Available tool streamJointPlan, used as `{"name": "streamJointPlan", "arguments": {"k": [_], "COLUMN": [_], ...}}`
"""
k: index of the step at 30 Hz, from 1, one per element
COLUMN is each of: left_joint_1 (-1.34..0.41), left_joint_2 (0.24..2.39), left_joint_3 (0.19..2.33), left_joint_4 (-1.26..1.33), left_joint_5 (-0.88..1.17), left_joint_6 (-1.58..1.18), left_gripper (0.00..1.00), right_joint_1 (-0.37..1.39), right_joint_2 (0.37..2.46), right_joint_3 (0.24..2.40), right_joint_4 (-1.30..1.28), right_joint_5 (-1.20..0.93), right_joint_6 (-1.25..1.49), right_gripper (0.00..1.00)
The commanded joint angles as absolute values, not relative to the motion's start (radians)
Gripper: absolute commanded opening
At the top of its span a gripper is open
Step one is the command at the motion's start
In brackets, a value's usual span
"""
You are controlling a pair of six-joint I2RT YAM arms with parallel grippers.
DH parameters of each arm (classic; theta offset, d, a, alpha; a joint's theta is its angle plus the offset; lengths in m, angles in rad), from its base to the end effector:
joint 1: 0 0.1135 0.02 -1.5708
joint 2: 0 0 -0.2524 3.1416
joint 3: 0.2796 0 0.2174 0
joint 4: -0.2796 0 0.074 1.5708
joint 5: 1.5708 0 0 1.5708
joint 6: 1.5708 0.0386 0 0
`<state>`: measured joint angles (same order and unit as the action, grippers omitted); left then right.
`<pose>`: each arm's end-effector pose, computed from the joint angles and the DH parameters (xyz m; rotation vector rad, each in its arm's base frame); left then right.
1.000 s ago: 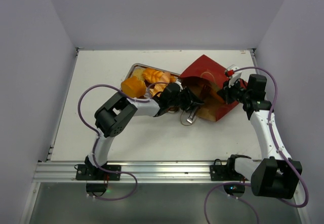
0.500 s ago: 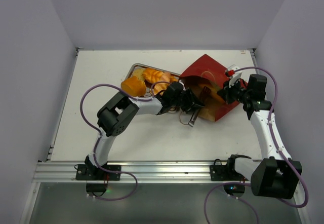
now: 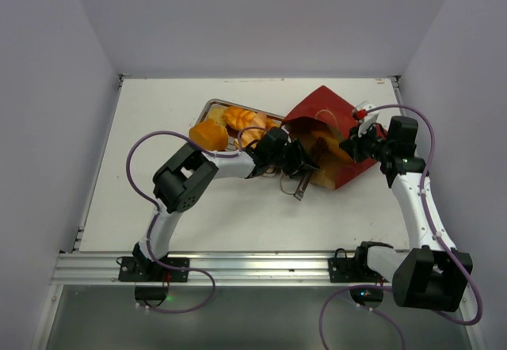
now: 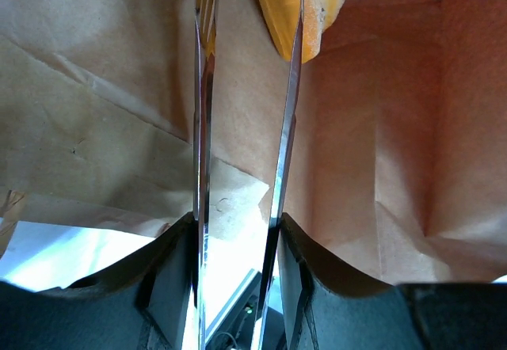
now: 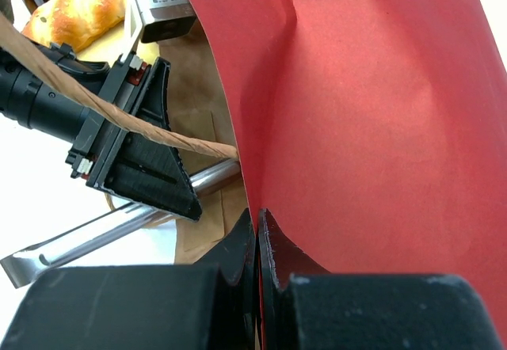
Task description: Take the fake bread out of the paper bag
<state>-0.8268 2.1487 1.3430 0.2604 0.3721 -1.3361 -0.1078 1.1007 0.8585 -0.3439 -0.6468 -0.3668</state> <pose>0.2876 -0.3332 0.1587 -0.3816 2.5406 -1.4955 0.2115 0.0005 0.2887 -0.6208 1.9556 0.4032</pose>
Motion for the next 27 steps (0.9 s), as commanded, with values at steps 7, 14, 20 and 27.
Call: {"name": "streamJointPlan", "arguments": {"k": [7,14,20,27], "left_joint_1": [-0.822,-0.822,-0.822,-0.819], "left_joint_2": [2.125,2.157,2.201,2.232], "left_joint_3": [1.376,1.413,1.459,1.479], "left_joint_4": [0.245,0.261,0.293,0.288], "left_joint_5": [0.393,0.42,0.445,0.443], "left_joint_6": [-1.266,-1.282,-1.327,-1.347], "left_gripper": [0.47,0.47,0.48,0.48], "right_joint_1": [-0.11,-0.11,-0.11,-0.11], "right_joint_2": [1.071,1.072,1.071,1.068], "right_joint_3": [0.851,0.853,0.85,0.851], "right_joint_4": [-0.319,-0.319,-0.319,-0.318], "right_joint_5": [-0.692,-0.693,-0.698,-0.699], "right_joint_6": [-0.356,-0.356,-0.356,-0.356], "right_gripper": [0.0,0.0,0.0,0.0]}}
